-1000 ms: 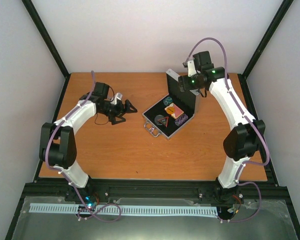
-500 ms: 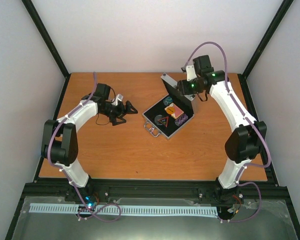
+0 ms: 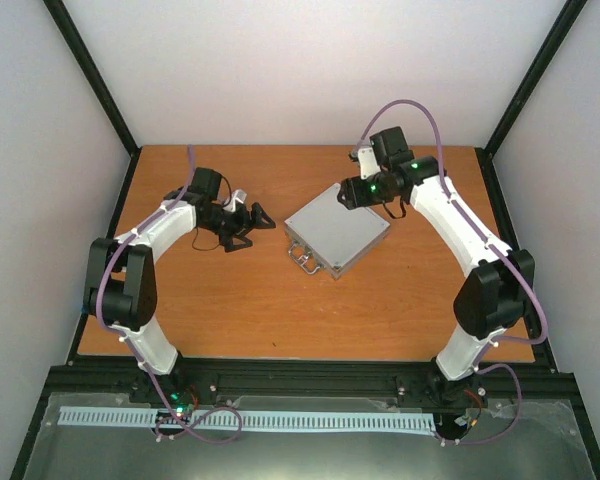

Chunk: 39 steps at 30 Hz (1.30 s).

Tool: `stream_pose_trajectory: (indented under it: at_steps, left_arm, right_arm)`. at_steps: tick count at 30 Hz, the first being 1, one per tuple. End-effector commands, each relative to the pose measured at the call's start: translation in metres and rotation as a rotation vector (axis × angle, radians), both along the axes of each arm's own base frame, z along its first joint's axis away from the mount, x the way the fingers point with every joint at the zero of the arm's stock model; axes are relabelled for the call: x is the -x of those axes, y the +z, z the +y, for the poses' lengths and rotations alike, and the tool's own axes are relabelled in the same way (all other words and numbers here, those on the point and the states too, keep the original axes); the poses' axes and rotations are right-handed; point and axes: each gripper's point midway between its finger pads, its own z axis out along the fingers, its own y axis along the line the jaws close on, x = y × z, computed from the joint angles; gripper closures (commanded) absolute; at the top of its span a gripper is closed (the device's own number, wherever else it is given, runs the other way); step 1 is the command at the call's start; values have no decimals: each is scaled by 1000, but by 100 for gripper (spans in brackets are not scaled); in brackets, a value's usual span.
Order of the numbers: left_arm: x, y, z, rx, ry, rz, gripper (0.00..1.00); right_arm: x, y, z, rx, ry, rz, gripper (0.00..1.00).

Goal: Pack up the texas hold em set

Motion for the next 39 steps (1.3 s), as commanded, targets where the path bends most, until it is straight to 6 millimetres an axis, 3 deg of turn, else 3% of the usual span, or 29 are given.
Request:
stream_pose_trajectory:
  at_steps: [1, 5, 12, 18, 23, 29, 35, 39]
  left_arm:
    - [-1, 3, -2, -3, -12, -19, 0]
    - [1, 2, -1, -11, -16, -20, 0]
    - [21, 3, -2, -5, -27, -15, 0]
    - [47, 2, -27, 24, -77, -64, 2]
    - [48, 2, -52, 29, -129, -233, 10]
    - [33, -1, -55, 55, -103, -370, 20]
    - [19, -11, -73, 38, -179, -499, 26]
    - [18, -26, -88, 94, -215, -407, 33]
  right_arm:
    - [3, 20, -2, -27, -23, -50, 38]
    - [11, 14, 4, -6, 3, -31, 38]
    - [36, -22, 28, 17, 44, 48, 39]
    - [39, -53, 28, 28, 19, 91, 33]
    - [29, -69, 35, 23, 8, 123, 20]
    - [22, -77, 36, 31, -3, 120, 19]
    - [18, -84, 36, 46, 3, 117, 19]
    - [12, -88, 33, 53, -5, 126, 19]
